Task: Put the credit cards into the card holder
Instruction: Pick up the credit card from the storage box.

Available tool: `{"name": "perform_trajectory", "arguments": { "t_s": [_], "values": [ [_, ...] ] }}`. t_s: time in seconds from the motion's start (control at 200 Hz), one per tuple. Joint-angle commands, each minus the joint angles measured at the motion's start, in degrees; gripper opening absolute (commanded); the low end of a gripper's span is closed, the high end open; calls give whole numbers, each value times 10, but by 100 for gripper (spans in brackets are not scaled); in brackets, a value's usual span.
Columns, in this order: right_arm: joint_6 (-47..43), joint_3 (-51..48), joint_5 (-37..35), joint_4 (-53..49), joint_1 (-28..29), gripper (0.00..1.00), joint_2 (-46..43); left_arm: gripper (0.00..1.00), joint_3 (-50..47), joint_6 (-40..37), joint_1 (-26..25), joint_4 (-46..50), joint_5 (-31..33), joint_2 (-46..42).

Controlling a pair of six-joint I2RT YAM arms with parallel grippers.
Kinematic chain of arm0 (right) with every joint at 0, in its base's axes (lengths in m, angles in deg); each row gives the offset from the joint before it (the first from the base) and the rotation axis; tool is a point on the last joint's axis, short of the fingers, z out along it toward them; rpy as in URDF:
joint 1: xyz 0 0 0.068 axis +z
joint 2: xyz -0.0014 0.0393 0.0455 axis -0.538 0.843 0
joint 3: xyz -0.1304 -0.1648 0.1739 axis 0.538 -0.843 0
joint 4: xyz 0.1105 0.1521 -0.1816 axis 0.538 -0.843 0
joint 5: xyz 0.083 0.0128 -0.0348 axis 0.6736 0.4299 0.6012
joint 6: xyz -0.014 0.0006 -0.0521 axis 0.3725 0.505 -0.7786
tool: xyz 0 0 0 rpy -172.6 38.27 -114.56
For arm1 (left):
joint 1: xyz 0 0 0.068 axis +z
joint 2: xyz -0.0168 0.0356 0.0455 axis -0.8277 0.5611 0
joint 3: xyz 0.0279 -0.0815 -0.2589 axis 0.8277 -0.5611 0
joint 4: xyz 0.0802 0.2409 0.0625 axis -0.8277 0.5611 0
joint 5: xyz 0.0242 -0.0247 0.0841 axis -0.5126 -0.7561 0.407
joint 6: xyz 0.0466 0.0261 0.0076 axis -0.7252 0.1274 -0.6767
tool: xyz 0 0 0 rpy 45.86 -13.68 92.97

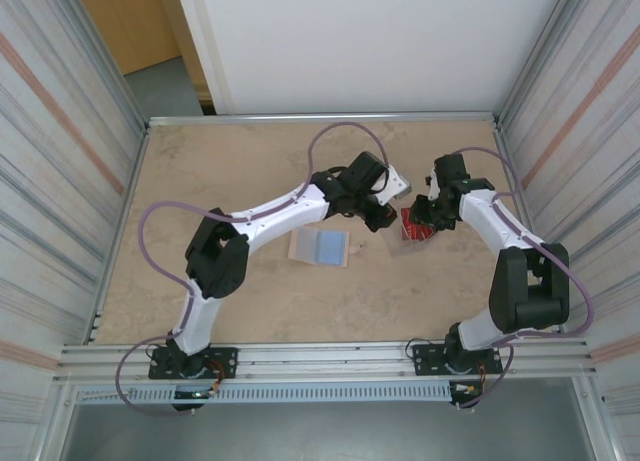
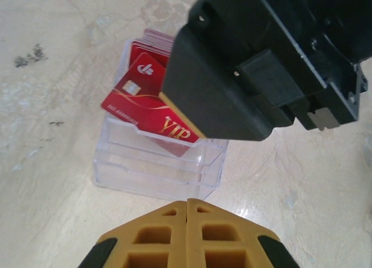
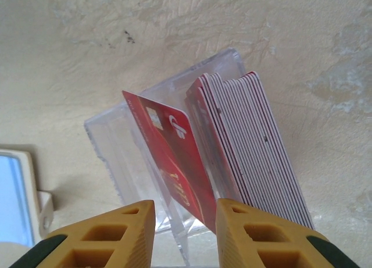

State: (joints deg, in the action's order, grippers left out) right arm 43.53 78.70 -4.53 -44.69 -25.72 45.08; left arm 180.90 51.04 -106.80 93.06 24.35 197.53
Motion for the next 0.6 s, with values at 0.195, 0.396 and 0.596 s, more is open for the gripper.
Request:
{"name": "perform_trajectory", "arguments": {
  "t_s": [0.195,0.396,0.596],
  "values": [
    [11,19,-86,-12,29,33,16,0,-33,8,18,-17,2,27],
    [16,20,-121,-13,46,36,16,0,-9,21,17,-15,-5,70],
    [18,16,-114,-1,51,37,29,0,0,28,16,-16,-10,96]
  ]
}}
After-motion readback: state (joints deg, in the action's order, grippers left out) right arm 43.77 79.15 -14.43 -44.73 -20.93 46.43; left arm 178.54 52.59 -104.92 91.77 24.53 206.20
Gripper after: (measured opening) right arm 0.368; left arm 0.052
